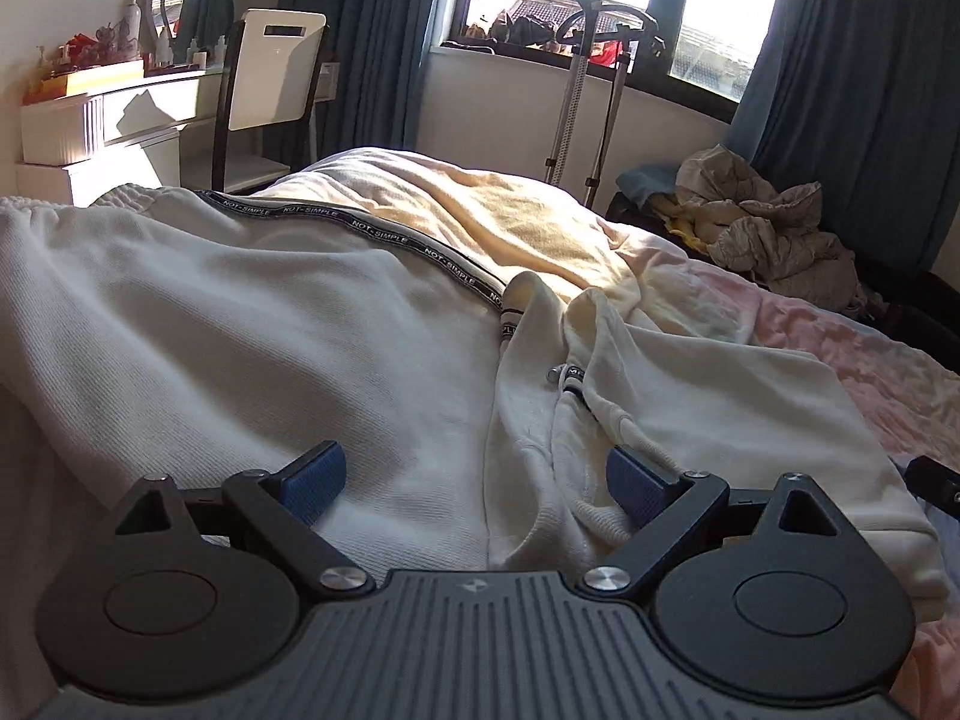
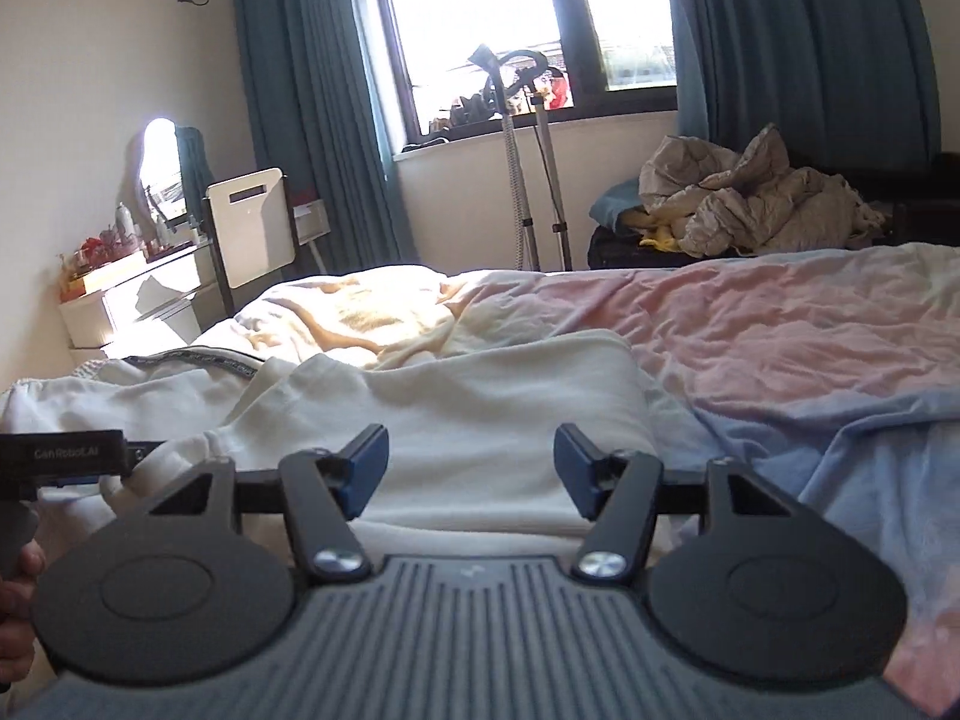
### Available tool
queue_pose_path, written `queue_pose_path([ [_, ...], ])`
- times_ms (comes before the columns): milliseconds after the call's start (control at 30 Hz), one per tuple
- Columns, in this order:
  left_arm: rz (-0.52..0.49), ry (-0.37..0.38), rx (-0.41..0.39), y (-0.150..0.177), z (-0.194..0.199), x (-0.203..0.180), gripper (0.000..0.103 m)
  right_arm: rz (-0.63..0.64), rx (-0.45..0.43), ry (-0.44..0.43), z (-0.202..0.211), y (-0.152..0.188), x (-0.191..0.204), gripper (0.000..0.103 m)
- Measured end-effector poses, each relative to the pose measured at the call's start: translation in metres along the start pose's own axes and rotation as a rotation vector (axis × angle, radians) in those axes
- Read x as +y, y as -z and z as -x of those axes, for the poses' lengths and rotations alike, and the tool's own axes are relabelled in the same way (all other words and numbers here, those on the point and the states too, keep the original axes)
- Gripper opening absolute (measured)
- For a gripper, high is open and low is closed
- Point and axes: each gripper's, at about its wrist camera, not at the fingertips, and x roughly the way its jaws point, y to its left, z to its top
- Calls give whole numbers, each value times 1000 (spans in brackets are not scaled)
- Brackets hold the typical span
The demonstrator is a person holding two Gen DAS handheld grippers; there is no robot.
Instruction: Fold clothes
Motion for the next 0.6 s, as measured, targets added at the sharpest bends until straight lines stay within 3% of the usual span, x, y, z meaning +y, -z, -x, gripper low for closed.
queue_pose_path([
  [67,-10,-20,8,4,-3,2,95,-79,46,65,-22,8,-20,61],
  [167,-14,-33,-7,4,2,0,95,19,86,122,-38,27,-24,60],
  [267,-17,-26,-59,3,15,-2,95,-9,79,126,-36,33,-27,61],
  [400,-42,44,-190,2,45,-8,95,-93,61,151,-23,28,-38,62],
  [533,-108,157,-229,6,56,-22,95,-210,51,194,-19,28,-58,62],
  [600,-143,184,-203,9,50,-29,90,-264,47,199,-19,30,-66,63],
])
